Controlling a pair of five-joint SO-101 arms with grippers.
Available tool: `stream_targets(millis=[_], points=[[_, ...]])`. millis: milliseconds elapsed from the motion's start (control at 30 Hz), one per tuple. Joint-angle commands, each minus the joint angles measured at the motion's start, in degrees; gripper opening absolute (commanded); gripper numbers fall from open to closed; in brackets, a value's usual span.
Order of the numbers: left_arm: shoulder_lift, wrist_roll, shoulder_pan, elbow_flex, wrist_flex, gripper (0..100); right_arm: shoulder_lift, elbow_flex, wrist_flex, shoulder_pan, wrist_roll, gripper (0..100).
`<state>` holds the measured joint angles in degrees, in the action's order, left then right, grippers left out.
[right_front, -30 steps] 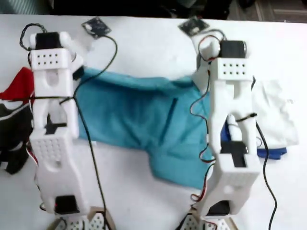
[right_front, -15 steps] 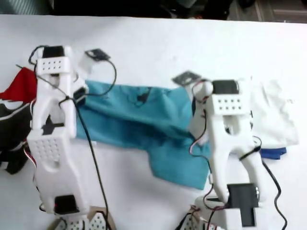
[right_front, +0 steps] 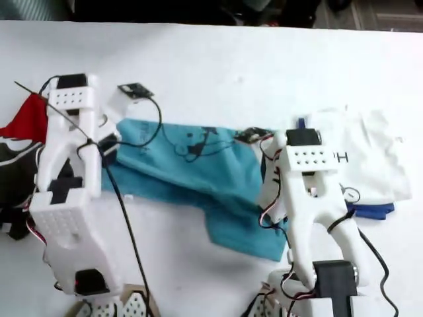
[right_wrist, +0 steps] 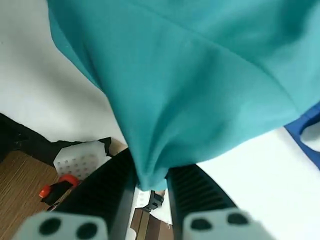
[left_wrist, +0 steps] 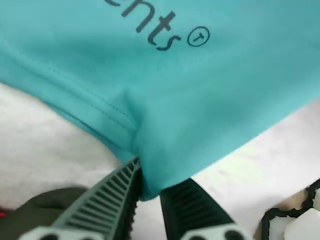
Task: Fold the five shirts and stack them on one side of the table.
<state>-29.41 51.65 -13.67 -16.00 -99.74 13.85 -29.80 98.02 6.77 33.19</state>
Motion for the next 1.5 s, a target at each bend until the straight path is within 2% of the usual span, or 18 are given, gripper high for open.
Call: stream_targets(millis=[0,67,200,333,500,667,833,933,1033,1100,1233,1300,1367,1467], points=[[3.21,-0.53,-1.10,-0.09,0.18,3,1.54,0.09,0.57,0.31,-0.35,2.2],[3.91,-0.62,-1.36,-0.18,-1.05,8,1.89,0.00,0.75,0.31,-0.35,5.0],[8.92,-4.92,-3.65,-0.18,-1.93,19,2.07,0.00,0.92,0.40,-0.09,22.7],[15.60,-5.01,-5.05,0.00,-2.11,21,4.09,0.00,1.01,2.59,0.00,35.5],[21.93,-5.45,-6.11,0.09,-2.20,21,10.86,0.53,0.92,5.41,-0.26,36.6],[29.14,-8.70,-6.64,-0.70,-1.85,21,12.62,6.77,0.66,4.53,-0.35,36.6],[34.77,-9.14,-6.55,-0.70,-1.76,21,9.19,10.11,0.48,4.00,-0.44,36.5],[35.47,-12.13,-6.46,-0.35,-2.02,21,4.88,12.22,0.40,3.03,-0.53,36.5],[35.47,-14.51,-6.29,-0.26,-1.76,21,-0.48,16.53,-1.10,1.63,-4.75,36.1],[35.30,-18.99,-5.41,-0.18,-0.62,19,-4.53,20.22,-3.65,1.19,-9.14,31.4],[35.38,-31.21,-1.36,6.33,7.74,3,-12.53,28.04,-10.51,2.51,-15.91,9.8],[35.30,-33.85,1.01,11.87,13.10,4,-16.13,30.95,-14.90,2.95,-18.11,0.5],[35.30,-35.25,3.30,17.93,19.96,2,-19.56,32.79,-18.33,3.03,-19.08,5.1],[35.30,-36.66,5.49,28.48,31.47,2,-25.01,33.49,-22.90,3.03,-19.08,1.9]])
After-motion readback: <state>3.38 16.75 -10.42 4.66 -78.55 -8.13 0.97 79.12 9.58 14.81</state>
